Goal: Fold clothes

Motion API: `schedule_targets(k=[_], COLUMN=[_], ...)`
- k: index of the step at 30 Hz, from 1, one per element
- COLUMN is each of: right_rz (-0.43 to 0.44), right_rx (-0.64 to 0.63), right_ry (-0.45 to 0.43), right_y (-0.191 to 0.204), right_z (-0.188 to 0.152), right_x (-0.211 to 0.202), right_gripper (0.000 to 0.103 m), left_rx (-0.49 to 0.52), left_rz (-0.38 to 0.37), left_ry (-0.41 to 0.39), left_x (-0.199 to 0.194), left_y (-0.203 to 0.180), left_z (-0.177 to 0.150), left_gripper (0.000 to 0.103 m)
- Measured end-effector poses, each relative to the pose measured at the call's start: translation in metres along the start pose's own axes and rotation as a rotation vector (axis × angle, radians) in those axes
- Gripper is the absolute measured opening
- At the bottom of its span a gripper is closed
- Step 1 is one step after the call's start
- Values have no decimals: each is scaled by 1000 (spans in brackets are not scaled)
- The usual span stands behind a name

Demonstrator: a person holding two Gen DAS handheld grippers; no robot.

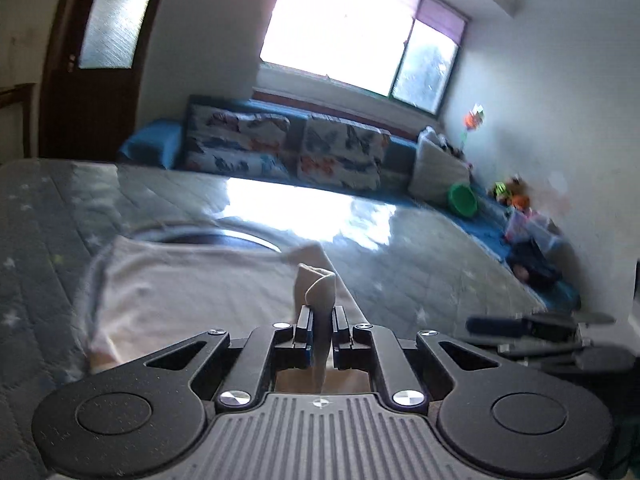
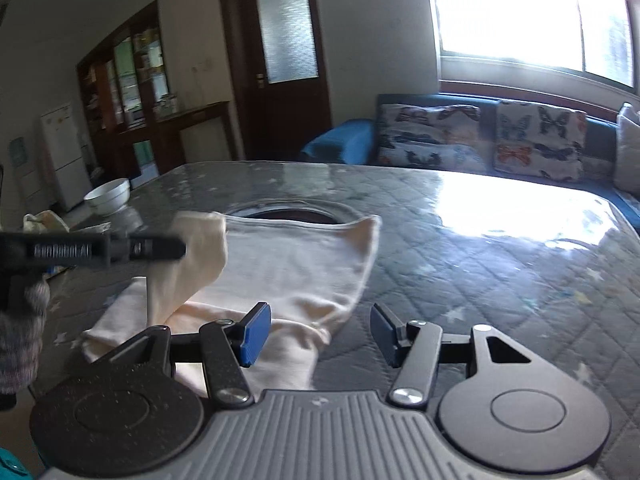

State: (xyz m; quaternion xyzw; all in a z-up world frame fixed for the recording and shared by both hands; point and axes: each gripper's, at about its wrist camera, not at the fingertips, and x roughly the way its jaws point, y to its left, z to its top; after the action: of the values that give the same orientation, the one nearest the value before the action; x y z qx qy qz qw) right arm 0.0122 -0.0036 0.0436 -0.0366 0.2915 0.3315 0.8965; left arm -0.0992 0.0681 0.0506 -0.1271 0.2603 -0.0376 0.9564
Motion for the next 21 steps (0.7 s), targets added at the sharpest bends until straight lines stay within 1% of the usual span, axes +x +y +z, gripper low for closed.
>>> schedule_targets(k=[5, 8, 13, 14, 17, 21], right_rz=[-19, -25, -29, -30, -29, -29], right_rx=[17, 22, 30, 30, 28, 30], right_ry=[-1, -5, -6, -6, -5, -7], right_y=[-7, -9, -10, -10, -9, -8], right_z=[-2, -1, -2, -2, -2, -2], right_x=[-1, 1, 2, 2, 3, 3], right_gripper=[56, 56, 56, 56, 56, 57], left_rx=[35, 43, 68, 73, 91, 111], left_rz=[-33, -52, -82, -89, -105, -114], left_ry=[54, 86, 109, 109, 106, 101], left_x=[13, 19, 18, 17, 13, 6], left_y=[-13, -16, -21, -22, -25, -26], left_z=[-16, -22, -29, -30, -32, -33], left_gripper=[10, 15, 16, 17, 29, 31])
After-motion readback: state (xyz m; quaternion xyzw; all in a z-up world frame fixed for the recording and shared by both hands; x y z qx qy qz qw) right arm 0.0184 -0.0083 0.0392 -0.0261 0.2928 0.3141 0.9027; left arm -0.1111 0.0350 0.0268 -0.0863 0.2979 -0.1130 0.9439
